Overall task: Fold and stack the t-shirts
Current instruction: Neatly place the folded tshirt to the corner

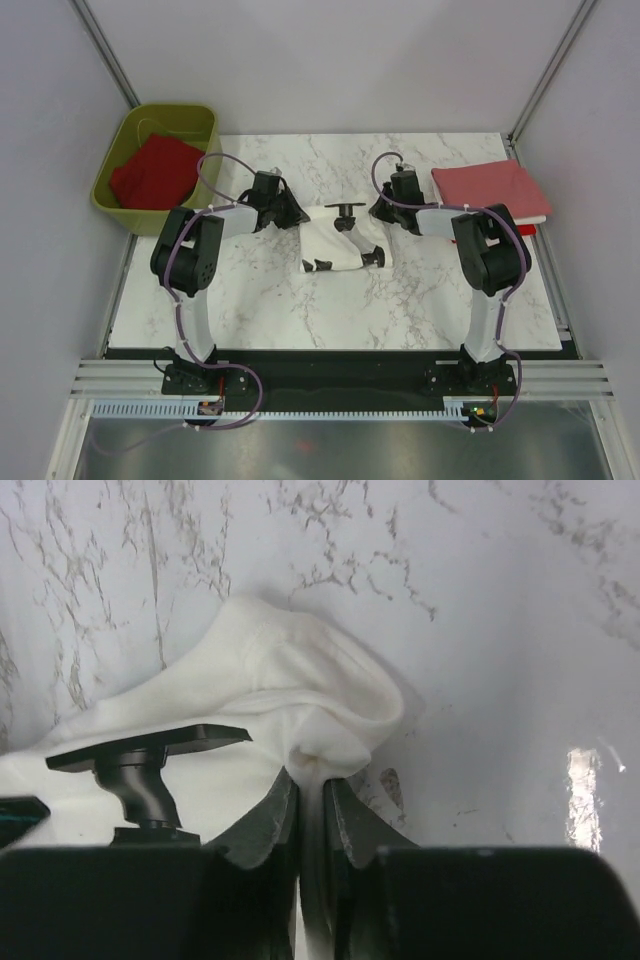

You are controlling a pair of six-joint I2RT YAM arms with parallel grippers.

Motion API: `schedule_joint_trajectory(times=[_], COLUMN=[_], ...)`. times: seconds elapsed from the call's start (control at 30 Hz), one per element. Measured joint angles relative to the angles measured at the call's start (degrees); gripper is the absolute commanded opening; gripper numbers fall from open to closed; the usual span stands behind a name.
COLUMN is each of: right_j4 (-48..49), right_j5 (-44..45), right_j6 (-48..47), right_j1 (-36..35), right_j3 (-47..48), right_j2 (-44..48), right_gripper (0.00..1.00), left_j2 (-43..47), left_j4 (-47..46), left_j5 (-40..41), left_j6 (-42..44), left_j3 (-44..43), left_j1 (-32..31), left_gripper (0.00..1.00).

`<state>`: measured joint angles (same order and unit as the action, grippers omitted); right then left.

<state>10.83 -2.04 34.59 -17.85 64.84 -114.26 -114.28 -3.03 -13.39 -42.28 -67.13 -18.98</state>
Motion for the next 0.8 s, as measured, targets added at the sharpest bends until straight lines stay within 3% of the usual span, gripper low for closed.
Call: schedule_joint_trajectory(times=[0.03, 0.1, 0.4, 0.6, 0.8], right_j4=[-0.63, -1.16, -3.39, -5.53, -8.76], right_j5=[0.61, 1.66, 9.75, 14.78, 17.62], right_j6=[-0.42, -0.85, -4.68, -5.73, -4.85], right_j1=[-0.70, -1.97, -7.72, -9.66, -5.03], right_j3=[0.15, 0.28, -3.48, -10.08, -12.07], right_j2=[-0.02, -0.02, 5.84, 20.79, 35.80], right_gripper=[0.00, 0.00, 0.00, 0.00, 0.00], left_j2=[-0.13, -0.55, -0.28, 9.07, 19.87], left_j4=[0.15, 0.37, 0.39, -0.68, -3.93], left_j5=[0.09, 0.00, -0.11, 2.47, 6.86], left_j6=[0.04, 0.15, 1.07, 1.33, 1.22], left_j3=[-0.11, -0.46, -0.74, 6.69, 9.73], left_j1=[0.00, 0.00, -0.81, -3.82, -12.55], left_gripper=[0.13, 0.02, 0.02, 0.02, 0.02])
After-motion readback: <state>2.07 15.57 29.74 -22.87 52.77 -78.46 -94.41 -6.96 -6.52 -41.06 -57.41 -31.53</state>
